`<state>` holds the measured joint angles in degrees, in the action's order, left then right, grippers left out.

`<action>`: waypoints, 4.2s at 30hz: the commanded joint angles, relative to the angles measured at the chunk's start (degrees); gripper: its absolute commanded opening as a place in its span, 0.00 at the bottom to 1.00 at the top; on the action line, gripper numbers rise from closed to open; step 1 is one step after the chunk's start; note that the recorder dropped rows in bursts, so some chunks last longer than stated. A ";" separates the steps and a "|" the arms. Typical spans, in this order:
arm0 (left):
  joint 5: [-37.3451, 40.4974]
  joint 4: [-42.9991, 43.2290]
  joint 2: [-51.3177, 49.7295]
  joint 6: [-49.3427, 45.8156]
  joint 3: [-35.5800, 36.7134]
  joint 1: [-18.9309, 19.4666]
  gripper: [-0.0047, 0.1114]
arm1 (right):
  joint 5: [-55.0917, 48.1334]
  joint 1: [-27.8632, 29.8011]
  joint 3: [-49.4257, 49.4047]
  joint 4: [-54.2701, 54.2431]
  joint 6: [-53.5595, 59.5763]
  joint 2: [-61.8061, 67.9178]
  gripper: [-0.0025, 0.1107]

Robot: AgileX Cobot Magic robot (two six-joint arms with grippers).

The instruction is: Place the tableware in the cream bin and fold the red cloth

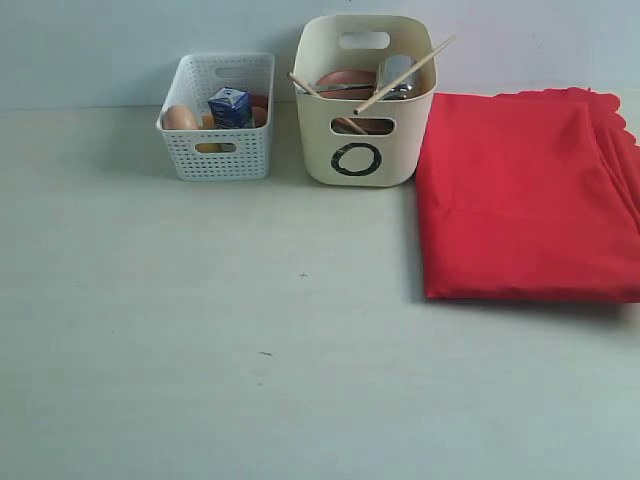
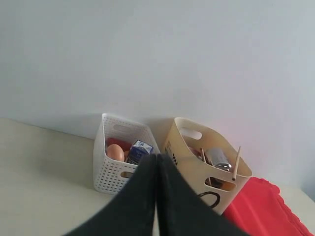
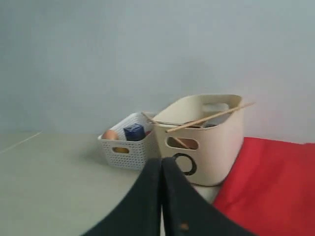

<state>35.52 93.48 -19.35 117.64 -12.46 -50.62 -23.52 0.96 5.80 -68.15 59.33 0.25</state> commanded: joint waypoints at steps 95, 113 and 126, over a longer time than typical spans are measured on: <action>-39.78 -25.60 19.35 -33.01 12.46 62.04 0.06 | 14.72 -7.62 -5.80 66.52 -65.37 -0.25 0.02; -25.84 -89.57 19.35 -110.05 12.46 61.94 0.06 | 14.72 -7.62 -5.80 66.52 -65.37 -0.25 0.02; -24.82 -89.45 19.35 -111.05 12.46 53.30 0.06 | 14.72 -7.62 -5.80 66.52 -65.37 -0.25 0.02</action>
<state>10.76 4.52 -0.26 7.72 -0.19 5.95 -9.52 -6.58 0.26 -1.99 -6.14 0.25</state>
